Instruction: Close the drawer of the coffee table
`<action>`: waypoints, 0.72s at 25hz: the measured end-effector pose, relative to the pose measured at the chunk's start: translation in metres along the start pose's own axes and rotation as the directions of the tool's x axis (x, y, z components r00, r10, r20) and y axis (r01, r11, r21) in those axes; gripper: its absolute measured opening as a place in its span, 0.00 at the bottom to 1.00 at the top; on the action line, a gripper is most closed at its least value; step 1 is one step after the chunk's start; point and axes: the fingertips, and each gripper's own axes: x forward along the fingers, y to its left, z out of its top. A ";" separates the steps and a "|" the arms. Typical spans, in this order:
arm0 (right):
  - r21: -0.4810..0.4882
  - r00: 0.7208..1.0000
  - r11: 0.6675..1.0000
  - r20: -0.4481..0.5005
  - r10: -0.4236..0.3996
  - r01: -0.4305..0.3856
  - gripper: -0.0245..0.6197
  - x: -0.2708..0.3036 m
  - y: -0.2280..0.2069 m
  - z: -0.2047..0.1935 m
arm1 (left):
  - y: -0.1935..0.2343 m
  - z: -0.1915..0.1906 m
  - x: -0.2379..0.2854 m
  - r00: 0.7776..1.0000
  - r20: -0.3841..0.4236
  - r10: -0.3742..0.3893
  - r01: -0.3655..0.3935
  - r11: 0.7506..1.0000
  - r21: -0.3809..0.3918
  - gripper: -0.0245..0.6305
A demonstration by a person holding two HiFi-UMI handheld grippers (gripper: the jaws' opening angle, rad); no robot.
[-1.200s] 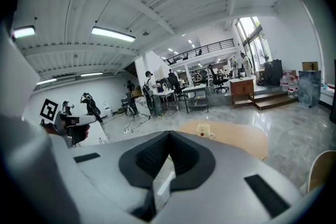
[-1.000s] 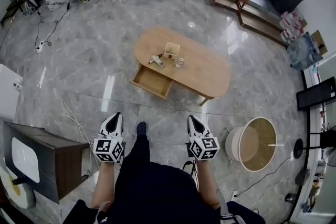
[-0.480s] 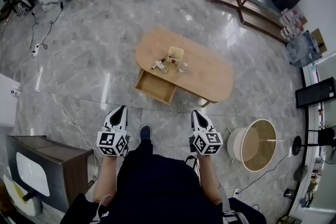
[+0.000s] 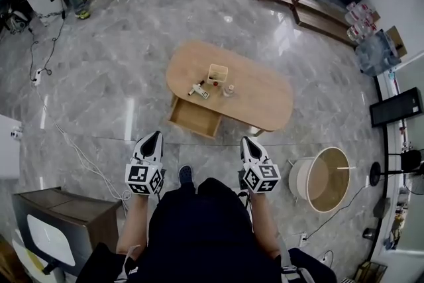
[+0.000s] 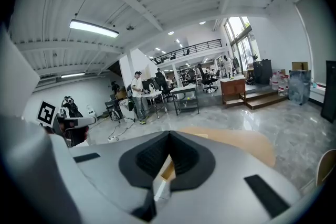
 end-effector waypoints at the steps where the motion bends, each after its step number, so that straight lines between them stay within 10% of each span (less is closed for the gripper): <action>1: 0.005 1.000 1.000 -0.003 -0.002 0.003 0.08 0.001 -0.003 -0.002 | 0.000 -0.002 0.003 1.000 -0.006 0.001 -0.001 1.000 -0.001 0.07; 18: 0.034 0.999 0.999 -0.029 0.020 -0.019 0.08 0.026 -0.053 -0.008 | -0.023 -0.008 0.053 0.998 -0.054 0.041 -0.039 0.999 0.029 0.07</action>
